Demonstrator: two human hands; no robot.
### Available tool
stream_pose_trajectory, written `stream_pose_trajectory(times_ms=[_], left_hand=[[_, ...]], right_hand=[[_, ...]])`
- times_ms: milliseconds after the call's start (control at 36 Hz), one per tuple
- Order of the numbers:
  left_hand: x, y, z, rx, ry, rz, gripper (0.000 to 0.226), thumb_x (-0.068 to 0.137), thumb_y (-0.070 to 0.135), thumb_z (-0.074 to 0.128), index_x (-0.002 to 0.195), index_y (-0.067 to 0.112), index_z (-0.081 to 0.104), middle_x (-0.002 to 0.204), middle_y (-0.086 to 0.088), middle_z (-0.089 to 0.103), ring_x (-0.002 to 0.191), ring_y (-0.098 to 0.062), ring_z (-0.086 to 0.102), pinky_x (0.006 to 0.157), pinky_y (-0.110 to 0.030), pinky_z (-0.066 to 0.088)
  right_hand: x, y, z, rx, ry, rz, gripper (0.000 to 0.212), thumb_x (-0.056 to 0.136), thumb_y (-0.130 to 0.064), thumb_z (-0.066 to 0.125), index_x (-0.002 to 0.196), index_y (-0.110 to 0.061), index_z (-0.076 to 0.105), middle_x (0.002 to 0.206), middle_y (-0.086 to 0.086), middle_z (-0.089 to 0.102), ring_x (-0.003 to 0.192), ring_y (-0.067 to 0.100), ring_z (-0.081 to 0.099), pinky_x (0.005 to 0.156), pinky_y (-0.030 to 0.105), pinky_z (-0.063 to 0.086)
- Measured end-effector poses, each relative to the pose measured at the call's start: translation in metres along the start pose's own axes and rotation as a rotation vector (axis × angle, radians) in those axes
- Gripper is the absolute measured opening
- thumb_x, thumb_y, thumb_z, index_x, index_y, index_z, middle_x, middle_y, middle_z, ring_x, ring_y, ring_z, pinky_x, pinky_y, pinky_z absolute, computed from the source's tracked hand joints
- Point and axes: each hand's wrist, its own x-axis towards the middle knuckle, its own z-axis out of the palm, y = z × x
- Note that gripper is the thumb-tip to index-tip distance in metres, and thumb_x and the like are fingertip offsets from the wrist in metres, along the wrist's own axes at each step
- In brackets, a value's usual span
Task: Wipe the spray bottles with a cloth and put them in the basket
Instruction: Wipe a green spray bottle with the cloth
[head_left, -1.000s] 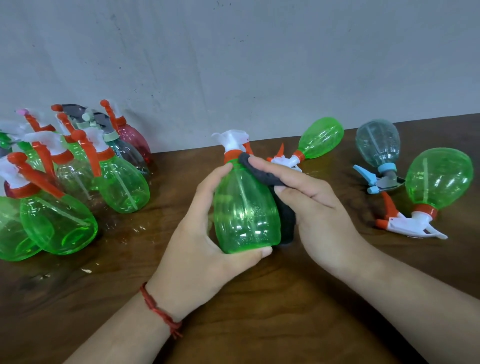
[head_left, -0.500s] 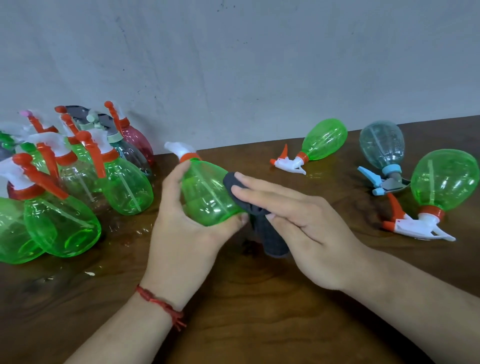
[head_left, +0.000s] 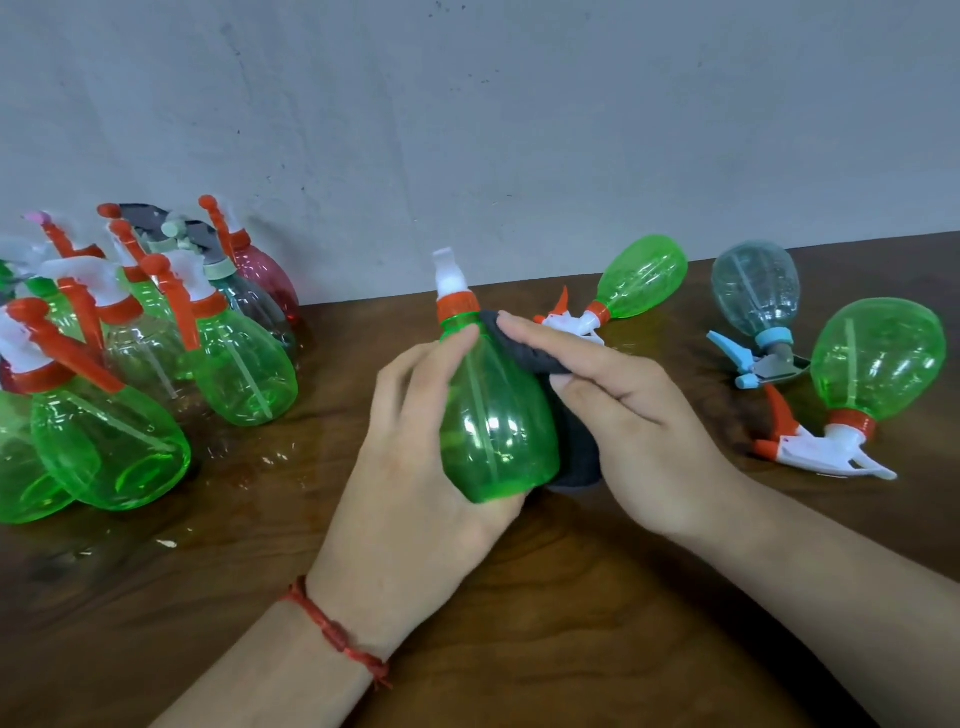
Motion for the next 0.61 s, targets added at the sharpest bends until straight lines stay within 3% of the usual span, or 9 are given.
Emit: stream_pose_trajectory(times_ms=[83,222,333,444,556,611], left_hand=[[-0.001,-0.001,0.001,-0.067,0.009,-0.073,0.109,0.066,0.032,0.100,0.158,0.028,0.043,0.147,0.011,0.049,0.139,-0.002,0.049,0.112,-0.011,0.039],[0.001,-0.018,-0.005,-0.242,0.063,-0.275,0.109,0.061,0.034,0.104,0.151,0.048,0.043,0.143,0.011,0.059,0.127,-0.012,0.065,0.106,-0.037,0.056],[0.006,-0.023,-0.007,-0.312,0.118,-0.377,0.106,0.059,0.026,0.105,0.147,0.043,0.049,0.131,0.016,0.067,0.115,-0.001,0.069,0.095,-0.018,0.057],[0.004,-0.025,-0.007,-0.234,0.098,-0.314,0.110,0.058,0.037,0.100,0.152,0.045,0.043,0.139,0.012,0.062,0.128,-0.012,0.064,0.106,-0.034,0.056],[0.001,-0.011,-0.004,-0.100,0.095,-0.171,0.103,0.065,0.027,0.099,0.153,0.034,0.048,0.135,0.026,0.052,0.133,-0.005,0.053,0.103,-0.007,0.043],[-0.001,-0.005,-0.002,-0.099,0.061,-0.130,0.105,0.065,0.030,0.098,0.156,0.031,0.046,0.137,0.021,0.049,0.133,0.000,0.051,0.103,-0.003,0.038]], right_hand=[[-0.003,-0.001,0.002,-0.114,-0.019,-0.085,0.053,0.103,0.007,0.041,0.145,-0.016,0.062,0.157,-0.009,0.054,0.149,0.005,0.042,0.124,0.028,0.033],[-0.008,0.000,0.006,-0.323,-0.115,-0.212,0.053,0.102,0.010,0.044,0.146,-0.016,0.062,0.161,-0.007,0.048,0.151,0.006,0.041,0.125,0.032,0.035],[-0.010,0.001,0.009,-0.401,-0.172,-0.264,0.053,0.104,0.008,0.045,0.149,-0.016,0.058,0.163,-0.005,0.046,0.155,0.010,0.036,0.127,0.041,0.034],[-0.010,0.001,0.011,-0.496,-0.199,-0.349,0.052,0.104,0.008,0.043,0.149,-0.013,0.057,0.164,-0.003,0.044,0.157,0.012,0.030,0.128,0.038,0.031],[-0.007,0.002,0.013,-0.414,-0.126,-0.298,0.053,0.106,0.005,0.040,0.150,-0.018,0.057,0.164,-0.008,0.044,0.155,0.014,0.036,0.126,0.035,0.034],[-0.006,0.003,0.012,-0.270,-0.057,-0.201,0.054,0.107,0.007,0.041,0.149,-0.022,0.059,0.162,-0.014,0.047,0.148,0.016,0.048,0.121,0.034,0.041]])
